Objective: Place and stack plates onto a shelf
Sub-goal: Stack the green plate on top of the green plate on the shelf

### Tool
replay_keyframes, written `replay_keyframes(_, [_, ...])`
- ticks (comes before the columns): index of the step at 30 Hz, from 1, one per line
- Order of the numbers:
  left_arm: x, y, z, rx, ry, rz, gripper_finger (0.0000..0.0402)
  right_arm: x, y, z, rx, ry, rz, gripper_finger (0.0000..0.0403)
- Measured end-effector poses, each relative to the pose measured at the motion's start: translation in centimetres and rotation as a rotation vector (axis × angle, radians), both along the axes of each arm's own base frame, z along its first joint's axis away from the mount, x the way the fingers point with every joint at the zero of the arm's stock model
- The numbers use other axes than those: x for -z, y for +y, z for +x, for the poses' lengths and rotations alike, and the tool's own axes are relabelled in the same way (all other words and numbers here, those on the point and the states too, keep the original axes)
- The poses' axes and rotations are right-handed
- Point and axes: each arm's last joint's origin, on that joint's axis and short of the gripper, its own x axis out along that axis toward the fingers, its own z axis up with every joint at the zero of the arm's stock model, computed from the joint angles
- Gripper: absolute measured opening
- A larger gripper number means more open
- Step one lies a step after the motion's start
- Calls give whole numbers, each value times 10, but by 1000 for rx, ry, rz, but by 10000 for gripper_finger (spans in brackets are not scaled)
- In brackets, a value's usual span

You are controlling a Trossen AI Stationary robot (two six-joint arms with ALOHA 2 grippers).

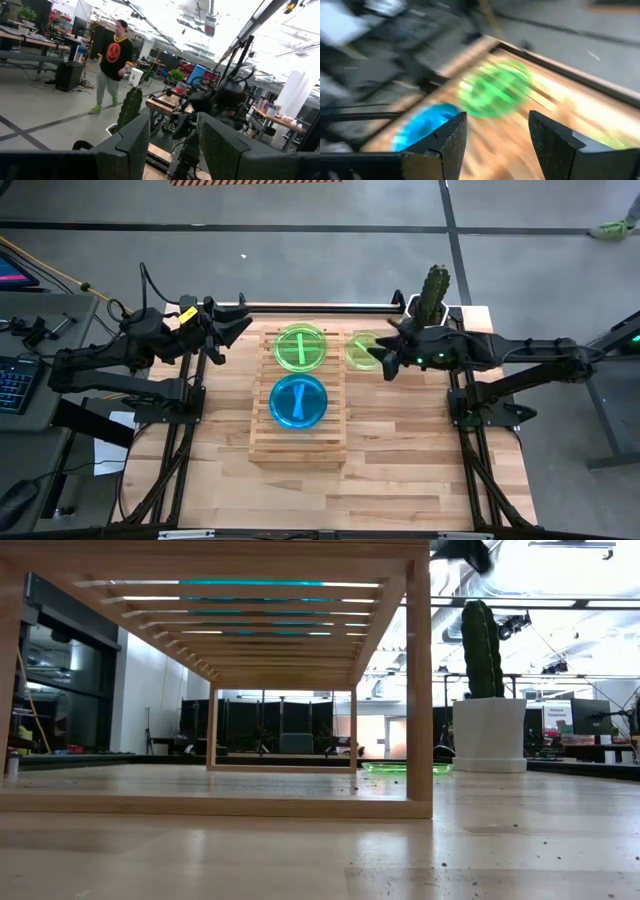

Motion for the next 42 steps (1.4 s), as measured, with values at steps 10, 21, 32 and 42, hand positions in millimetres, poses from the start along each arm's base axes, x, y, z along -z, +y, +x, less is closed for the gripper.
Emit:
replay_keyframes(10, [0, 0, 0, 1, 2, 0, 154, 113, -14, -33, 472, 412, 428, 195])
replay_keyframes(21, [0, 0, 0, 1, 0, -1, 154, 216, -43, -44, 669, 68, 761, 195])
replay_keyframes(32, [0, 0, 0, 5, -6, -17, 154, 230, -93, -33, 801, 72, 789, 194])
replay_keyframes(42, [0, 0, 0, 5, -5, -17, 154, 251, -112, -9, 792, 89, 830, 194])
